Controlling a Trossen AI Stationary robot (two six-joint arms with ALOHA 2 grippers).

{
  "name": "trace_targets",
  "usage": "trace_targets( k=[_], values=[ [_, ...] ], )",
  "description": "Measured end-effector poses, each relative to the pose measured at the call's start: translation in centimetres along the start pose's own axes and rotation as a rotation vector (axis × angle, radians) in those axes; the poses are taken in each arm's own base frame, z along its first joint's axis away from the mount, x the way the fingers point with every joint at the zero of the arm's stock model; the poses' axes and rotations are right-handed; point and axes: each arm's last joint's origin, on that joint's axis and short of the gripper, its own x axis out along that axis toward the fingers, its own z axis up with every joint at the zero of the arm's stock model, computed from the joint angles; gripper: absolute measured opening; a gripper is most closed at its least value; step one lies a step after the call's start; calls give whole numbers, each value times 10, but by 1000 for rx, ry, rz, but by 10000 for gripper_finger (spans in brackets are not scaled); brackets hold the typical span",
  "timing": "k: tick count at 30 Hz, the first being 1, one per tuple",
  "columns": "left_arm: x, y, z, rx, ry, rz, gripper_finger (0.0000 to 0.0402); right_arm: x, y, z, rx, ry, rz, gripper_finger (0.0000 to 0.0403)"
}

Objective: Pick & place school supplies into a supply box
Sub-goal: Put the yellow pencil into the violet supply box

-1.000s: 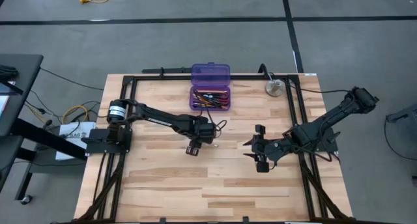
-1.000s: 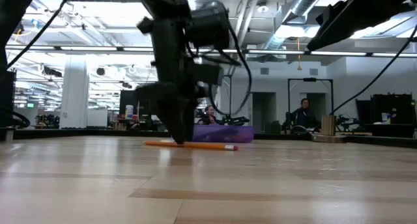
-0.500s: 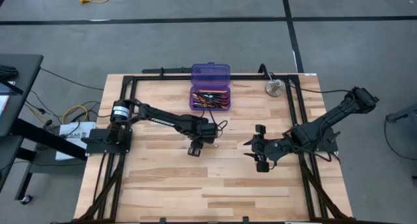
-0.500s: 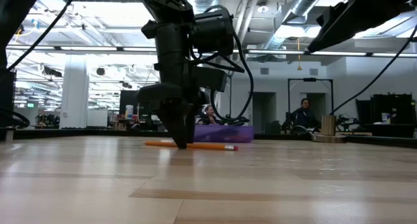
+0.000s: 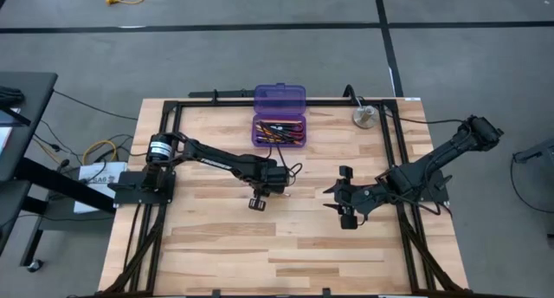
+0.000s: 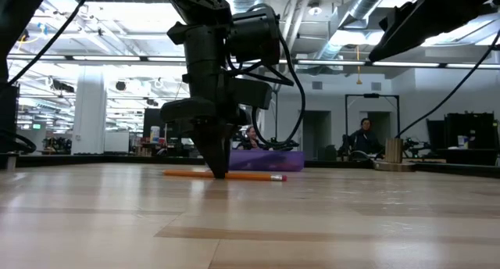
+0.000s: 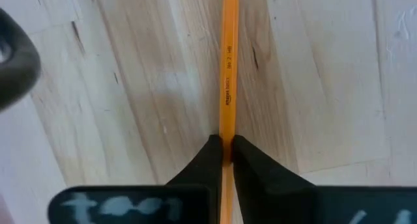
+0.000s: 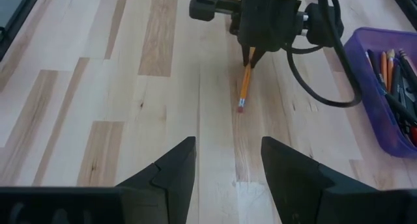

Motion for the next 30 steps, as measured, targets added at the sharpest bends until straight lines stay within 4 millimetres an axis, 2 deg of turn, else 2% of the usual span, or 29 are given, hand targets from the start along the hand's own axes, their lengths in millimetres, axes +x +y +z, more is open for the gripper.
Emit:
trace_targets(
  k=[16, 22, 25, 30],
  values=[
    [-4, -10, 7, 36, 22, 77, 1, 0, 0, 0, 4, 1, 0, 169],
    [-31, -5, 15, 53, -36, 143, 0, 0, 0, -2, 42, 15, -1, 169],
    [-54, 1, 15, 48, -41, 218, 0, 0, 0, -2, 51, 21, -3, 169],
    [-64, 12, 17, 58, -28, 238, 0, 0, 0, -2, 50, 22, -4, 169]
  ],
)
